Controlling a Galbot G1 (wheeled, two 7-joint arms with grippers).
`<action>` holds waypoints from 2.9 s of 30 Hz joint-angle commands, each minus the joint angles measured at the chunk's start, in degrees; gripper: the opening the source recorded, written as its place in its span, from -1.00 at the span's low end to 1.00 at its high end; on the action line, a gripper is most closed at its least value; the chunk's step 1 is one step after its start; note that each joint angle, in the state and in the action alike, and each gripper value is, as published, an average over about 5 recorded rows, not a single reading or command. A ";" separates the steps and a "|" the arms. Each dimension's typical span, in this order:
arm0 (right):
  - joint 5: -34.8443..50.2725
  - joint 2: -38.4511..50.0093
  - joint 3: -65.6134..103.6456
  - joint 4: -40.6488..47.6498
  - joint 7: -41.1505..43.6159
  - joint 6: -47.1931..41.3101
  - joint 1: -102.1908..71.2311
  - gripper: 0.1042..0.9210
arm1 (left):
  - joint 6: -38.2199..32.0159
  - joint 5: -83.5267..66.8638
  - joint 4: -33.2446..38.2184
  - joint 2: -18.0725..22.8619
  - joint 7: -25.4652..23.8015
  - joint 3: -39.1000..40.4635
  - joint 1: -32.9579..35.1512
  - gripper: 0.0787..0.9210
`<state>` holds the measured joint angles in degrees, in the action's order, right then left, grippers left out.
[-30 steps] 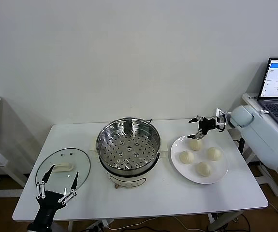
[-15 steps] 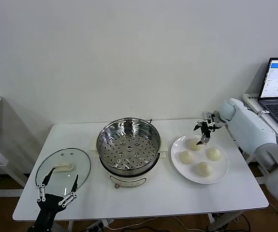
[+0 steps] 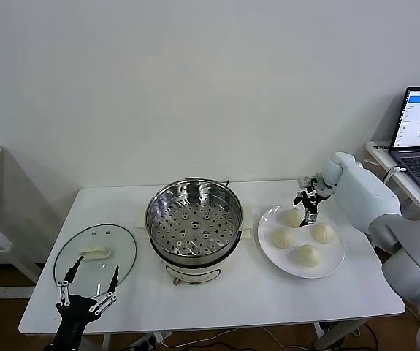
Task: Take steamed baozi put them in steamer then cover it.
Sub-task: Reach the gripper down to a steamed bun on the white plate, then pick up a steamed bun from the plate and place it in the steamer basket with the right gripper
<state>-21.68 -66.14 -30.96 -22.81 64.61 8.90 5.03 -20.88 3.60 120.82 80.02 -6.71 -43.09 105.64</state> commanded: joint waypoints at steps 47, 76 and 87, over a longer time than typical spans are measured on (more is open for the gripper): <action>13.41 -2.47 -30.02 -48.44 3.55 29.87 30.46 0.47 | -0.19 -0.14 1.04 0.28 0.51 -0.97 -0.35 0.77; -0.28 -20.85 -29.31 -27.13 2.75 29.49 15.89 0.49 | -0.93 -0.18 1.33 0.13 1.21 -1.09 0.38 0.77; -3.11 -21.59 -28.99 -24.84 1.60 27.96 15.22 0.54 | -1.35 -0.19 1.25 0.30 1.16 -1.05 0.28 0.77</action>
<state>-22.49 -86.07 -60.05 -50.03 66.80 37.70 20.90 -22.10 3.38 122.00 80.25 -5.50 -44.12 105.94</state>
